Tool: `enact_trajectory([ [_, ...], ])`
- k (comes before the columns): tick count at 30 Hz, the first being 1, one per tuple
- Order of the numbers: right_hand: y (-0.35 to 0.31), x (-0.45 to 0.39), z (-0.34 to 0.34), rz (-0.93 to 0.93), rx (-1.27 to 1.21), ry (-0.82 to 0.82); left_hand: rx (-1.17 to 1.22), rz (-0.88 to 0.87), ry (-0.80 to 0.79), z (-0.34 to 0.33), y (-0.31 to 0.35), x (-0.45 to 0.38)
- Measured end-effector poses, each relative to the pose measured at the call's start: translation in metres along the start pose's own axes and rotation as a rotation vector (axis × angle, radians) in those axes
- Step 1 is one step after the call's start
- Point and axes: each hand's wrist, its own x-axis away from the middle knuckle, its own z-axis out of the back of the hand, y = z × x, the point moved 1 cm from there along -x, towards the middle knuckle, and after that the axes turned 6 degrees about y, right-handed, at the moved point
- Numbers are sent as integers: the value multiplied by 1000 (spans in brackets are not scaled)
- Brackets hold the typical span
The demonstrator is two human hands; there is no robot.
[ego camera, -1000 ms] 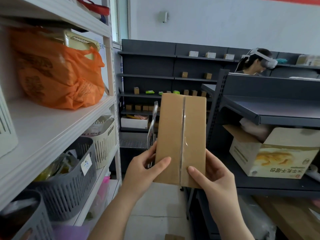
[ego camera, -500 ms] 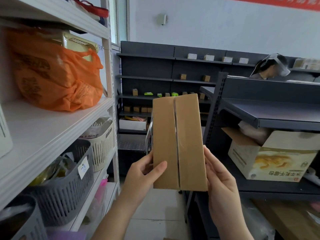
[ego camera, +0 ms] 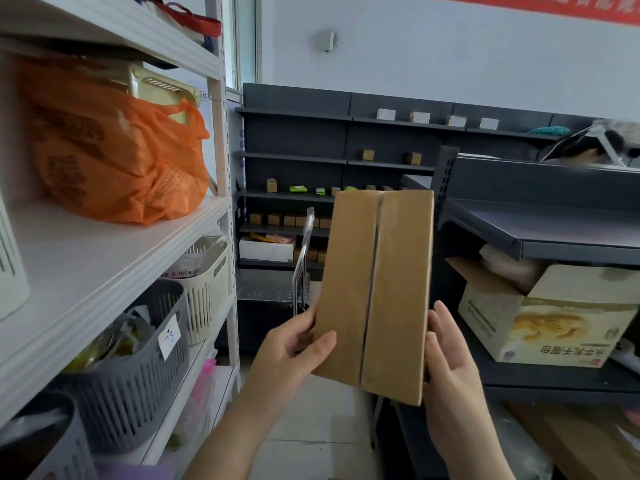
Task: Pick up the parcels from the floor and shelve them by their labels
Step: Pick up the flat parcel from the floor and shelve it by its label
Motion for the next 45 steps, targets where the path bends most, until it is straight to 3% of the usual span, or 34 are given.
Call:
enact_trajectory([
  [5, 6, 1, -1, -101, 35, -5, 14, -73, 62, 6, 3, -2],
  [11, 5, 0, 0, -58, 68, 38, -253, -161, 138, 12, -5, -4],
  [16, 6, 0, -3, 9, 214, 128, -458, -162, 97, 15, -12, -9],
  [25, 12, 3, -12, 117, 439, 93, -189, 99, 22, 15, -22, -14],
  [38, -2, -2, -13, 210, 618, 3, 70, 261, 98, 18, -34, -13],
  [45, -29, -18, -22, 448, 806, -28, 93, 269, 101, 15, -32, -9],
])
